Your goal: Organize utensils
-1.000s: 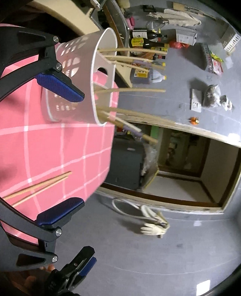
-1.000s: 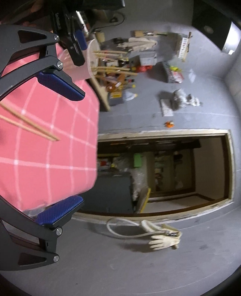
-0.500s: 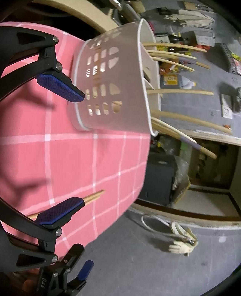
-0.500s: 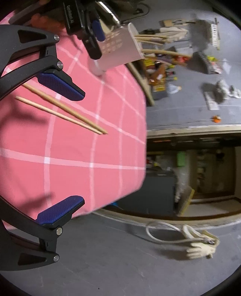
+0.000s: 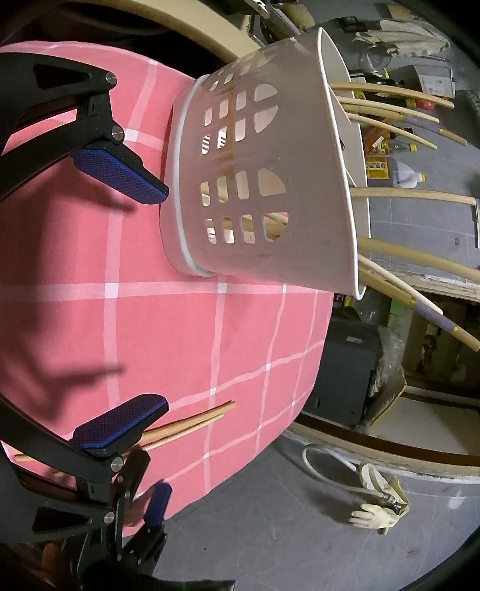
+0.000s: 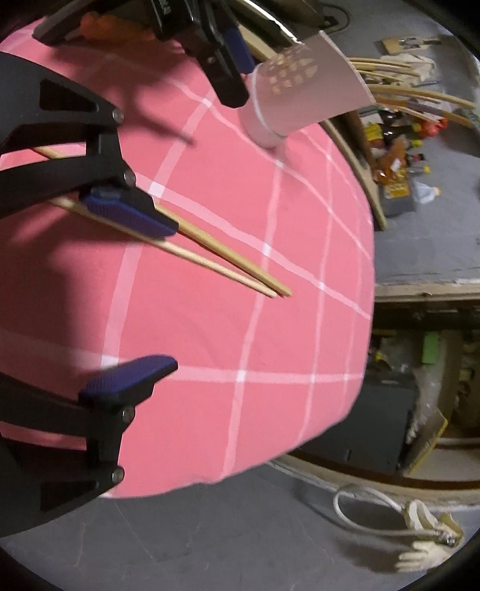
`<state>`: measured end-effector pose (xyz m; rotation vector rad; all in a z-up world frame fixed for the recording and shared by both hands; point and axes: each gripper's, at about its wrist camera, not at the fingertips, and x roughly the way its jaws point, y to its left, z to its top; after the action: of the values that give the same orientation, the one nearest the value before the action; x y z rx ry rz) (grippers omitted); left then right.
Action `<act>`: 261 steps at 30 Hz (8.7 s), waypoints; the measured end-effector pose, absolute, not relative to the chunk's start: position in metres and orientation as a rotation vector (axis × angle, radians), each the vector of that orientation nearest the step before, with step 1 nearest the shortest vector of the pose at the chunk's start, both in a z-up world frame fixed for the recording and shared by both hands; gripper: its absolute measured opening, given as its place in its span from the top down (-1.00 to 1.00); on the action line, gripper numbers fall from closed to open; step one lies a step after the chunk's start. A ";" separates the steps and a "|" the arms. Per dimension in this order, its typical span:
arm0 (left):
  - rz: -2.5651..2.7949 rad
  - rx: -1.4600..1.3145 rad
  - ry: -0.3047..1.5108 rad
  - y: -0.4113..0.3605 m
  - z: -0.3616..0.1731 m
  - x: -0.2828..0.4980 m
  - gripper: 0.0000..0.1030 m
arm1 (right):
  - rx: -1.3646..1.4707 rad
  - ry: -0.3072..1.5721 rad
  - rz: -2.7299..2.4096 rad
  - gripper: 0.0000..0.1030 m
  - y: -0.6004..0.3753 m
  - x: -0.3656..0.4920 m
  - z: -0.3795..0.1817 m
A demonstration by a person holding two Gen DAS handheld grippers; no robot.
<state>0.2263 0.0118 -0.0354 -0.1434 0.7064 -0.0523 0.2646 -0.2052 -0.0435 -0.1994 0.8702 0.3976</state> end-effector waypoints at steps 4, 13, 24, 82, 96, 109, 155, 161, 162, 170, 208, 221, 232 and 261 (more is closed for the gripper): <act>-0.059 -0.137 0.708 0.009 -0.036 0.228 -0.95 | -0.212 0.897 0.414 -0.19 -0.199 0.269 -0.048; -0.113 -0.107 0.719 -0.003 -0.037 0.234 -0.94 | -0.118 0.917 0.427 0.61 -0.220 0.287 -0.045; -0.255 -0.037 0.772 -0.035 -0.042 0.261 -0.75 | -0.053 0.898 0.403 0.84 -0.253 0.288 -0.041; -0.284 -0.238 0.577 -0.019 0.000 0.239 0.91 | 0.313 0.678 0.514 0.94 -0.239 0.268 0.003; -0.250 -0.308 0.417 0.010 0.020 0.216 0.91 | 0.296 0.398 0.570 0.94 -0.210 0.231 0.039; -0.237 -0.299 0.305 0.019 0.030 0.197 0.91 | 0.282 0.328 0.595 0.94 -0.207 0.215 0.050; 0.120 -0.218 0.101 0.178 0.142 0.180 0.91 | 0.148 0.177 0.777 0.94 -0.087 0.240 0.122; 0.127 -0.200 0.171 0.184 0.122 0.203 0.91 | 0.123 0.255 0.757 0.94 -0.074 0.258 0.103; 0.126 -0.196 0.181 0.183 0.118 0.205 0.91 | 0.120 0.266 0.756 0.94 -0.072 0.259 0.100; 0.074 -0.184 0.255 0.175 0.091 0.221 0.91 | 0.089 0.346 0.751 0.94 -0.060 0.265 0.079; 0.033 -0.231 0.257 0.158 0.074 0.213 0.46 | 0.047 0.270 0.653 0.57 -0.066 0.242 0.076; 0.010 -0.228 0.225 0.124 0.075 0.182 -0.10 | 0.068 0.194 0.554 0.04 -0.113 0.207 0.088; -0.022 -0.218 0.216 0.089 0.070 0.145 -0.65 | 0.060 0.176 0.455 -0.52 -0.164 0.158 0.085; 0.104 -0.137 0.187 0.056 0.022 0.037 -0.96 | 0.015 0.119 0.273 -1.00 -0.210 0.052 0.048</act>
<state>0.0366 0.0565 0.0217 -0.1373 0.1871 0.1043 0.0522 -0.2099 0.0485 0.0151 0.1192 0.2727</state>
